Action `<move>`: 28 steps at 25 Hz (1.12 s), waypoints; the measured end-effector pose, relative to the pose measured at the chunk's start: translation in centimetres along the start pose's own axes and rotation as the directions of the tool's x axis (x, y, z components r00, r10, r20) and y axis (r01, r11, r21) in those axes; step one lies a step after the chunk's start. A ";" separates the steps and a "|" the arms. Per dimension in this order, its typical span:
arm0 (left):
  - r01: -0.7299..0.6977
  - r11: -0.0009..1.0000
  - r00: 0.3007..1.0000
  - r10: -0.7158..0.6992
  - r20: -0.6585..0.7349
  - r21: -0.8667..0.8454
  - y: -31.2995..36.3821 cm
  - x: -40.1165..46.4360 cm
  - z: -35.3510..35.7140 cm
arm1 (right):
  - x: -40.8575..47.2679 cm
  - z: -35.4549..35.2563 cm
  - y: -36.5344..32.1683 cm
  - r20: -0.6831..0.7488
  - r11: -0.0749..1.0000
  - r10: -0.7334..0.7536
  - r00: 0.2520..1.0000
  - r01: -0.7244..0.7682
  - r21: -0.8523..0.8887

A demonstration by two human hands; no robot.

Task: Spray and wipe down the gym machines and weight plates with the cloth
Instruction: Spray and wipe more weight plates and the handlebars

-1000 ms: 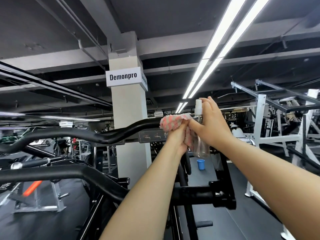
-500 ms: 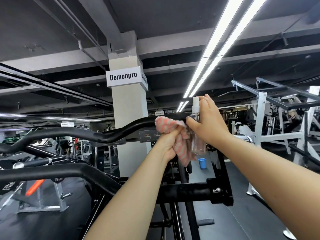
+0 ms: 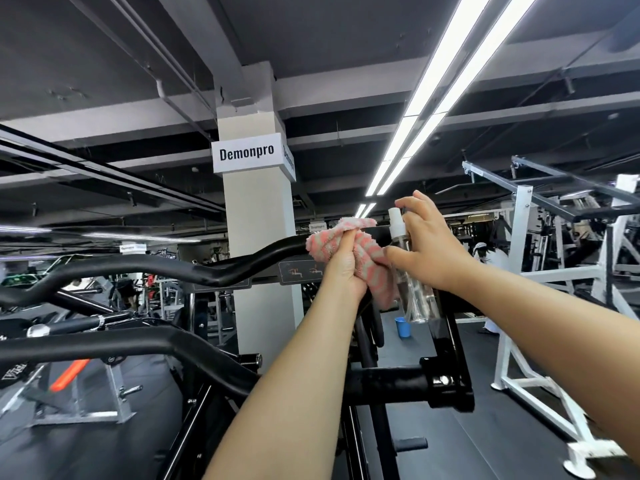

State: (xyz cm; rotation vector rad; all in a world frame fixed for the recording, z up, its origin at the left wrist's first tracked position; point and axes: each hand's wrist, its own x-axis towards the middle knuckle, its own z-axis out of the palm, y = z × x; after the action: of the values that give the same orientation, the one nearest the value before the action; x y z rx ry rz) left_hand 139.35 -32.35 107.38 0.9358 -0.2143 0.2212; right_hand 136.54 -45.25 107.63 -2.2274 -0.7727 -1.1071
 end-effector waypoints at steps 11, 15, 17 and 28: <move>-0.033 0.988 0.998 0.039 -0.039 0.152 -0.6 0.7 -2.5 | 0.0 0.2 0.3 -0.016 0.998 0.000 1.000 -0.001 -0.056; -0.034 0.989 0.999 0.038 -0.024 0.145 -1.0 1.4 -3.2 | 0.1 0.4 0.4 -0.043 0.998 -0.022 0.999 0.020 -0.064; -0.009 0.986 1.000 0.012 -0.018 0.166 -1.1 1.3 -3.6 | 0.1 0.4 0.4 -0.043 0.999 -0.022 0.999 0.020 -0.051; -0.138 0.979 0.990 0.131 -0.058 -0.151 1.6 1.0 -3.4 | 0.0 0.8 0.5 -0.088 0.998 -0.040 0.995 0.036 -0.047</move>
State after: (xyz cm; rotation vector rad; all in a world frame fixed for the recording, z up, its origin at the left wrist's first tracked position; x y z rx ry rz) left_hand 140.19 -28.59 106.93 0.7618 -0.2478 0.3469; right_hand 137.30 -45.04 107.09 -2.1926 -0.7631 -1.2446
